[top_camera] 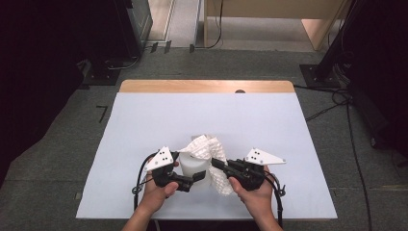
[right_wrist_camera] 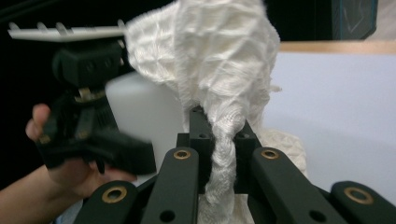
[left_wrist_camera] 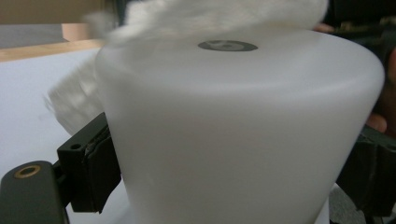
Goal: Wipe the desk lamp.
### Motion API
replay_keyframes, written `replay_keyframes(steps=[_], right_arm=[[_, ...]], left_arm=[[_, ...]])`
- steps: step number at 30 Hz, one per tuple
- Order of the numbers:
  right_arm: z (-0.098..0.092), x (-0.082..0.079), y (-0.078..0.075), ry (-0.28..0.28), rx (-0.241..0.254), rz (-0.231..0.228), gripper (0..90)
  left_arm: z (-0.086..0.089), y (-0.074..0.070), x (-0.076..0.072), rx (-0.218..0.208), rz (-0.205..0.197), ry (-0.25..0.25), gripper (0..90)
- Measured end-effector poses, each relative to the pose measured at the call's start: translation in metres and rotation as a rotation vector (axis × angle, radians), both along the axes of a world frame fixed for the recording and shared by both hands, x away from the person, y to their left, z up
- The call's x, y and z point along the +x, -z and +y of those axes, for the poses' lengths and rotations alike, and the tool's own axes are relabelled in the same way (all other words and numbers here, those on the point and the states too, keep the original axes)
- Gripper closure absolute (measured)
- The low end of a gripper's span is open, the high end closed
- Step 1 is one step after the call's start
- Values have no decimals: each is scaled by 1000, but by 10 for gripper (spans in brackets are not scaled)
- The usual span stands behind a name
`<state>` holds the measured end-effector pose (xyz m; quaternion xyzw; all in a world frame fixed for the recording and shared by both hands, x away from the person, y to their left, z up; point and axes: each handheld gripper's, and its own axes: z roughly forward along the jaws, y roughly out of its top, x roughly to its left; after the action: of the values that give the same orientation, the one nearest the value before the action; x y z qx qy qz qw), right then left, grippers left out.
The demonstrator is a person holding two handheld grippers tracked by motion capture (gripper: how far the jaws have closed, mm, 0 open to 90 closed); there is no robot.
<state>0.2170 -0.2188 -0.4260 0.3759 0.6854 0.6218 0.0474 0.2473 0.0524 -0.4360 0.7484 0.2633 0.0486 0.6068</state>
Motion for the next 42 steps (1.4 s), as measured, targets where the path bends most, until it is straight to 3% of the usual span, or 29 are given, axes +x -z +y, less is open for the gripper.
replay_keyframes(steps=[4,6,8,10,14,16,18,22,26,28,30,32,35,38,40,42], right_arm=[[10,6,22,-19,-64,83,841],[11,9,28,4,-91,105,841],[6,12,29,45,-106,111,841],[-4,16,29,98,-121,113,841],[-29,27,37,207,-186,153,834],[-39,33,44,229,-209,199,809],[-48,39,52,249,-263,246,729],[-61,43,51,294,-264,213,517],[-70,37,31,344,-322,70,375],[-71,32,22,311,-343,-8,353],[-66,29,19,237,-384,-45,319],[-58,29,24,182,-419,-41,300],[-48,35,40,156,-449,23,277],[-39,40,55,159,-496,64,247],[-36,42,60,187,-535,87,240],[-35,43,63,207,-534,98,234]], left_arm=[[11,-2,5,-25,-4,-31,84],[13,-3,6,-26,-12,-42,84],[12,-1,6,31,-58,-69,84],[9,4,7,74,-72,-85,83],[9,17,13,95,-47,-112,83],[9,24,16,126,-36,-123,83],[8,27,17,155,-33,-129,83],[6,31,18,191,-47,-141,83],[9,32,19,189,-53,-146,82],[10,33,19,199,-70,-154,82],[12,34,18,197,-71,-152,82],[13,35,17,193,-65,-155,80],[14,36,12,192,-45,-196,12],[9,38,4,192,-40,-233,0],[4,38,-2,193,-36,-282,0],[-1,37,-7,201,-31,-350,0]])
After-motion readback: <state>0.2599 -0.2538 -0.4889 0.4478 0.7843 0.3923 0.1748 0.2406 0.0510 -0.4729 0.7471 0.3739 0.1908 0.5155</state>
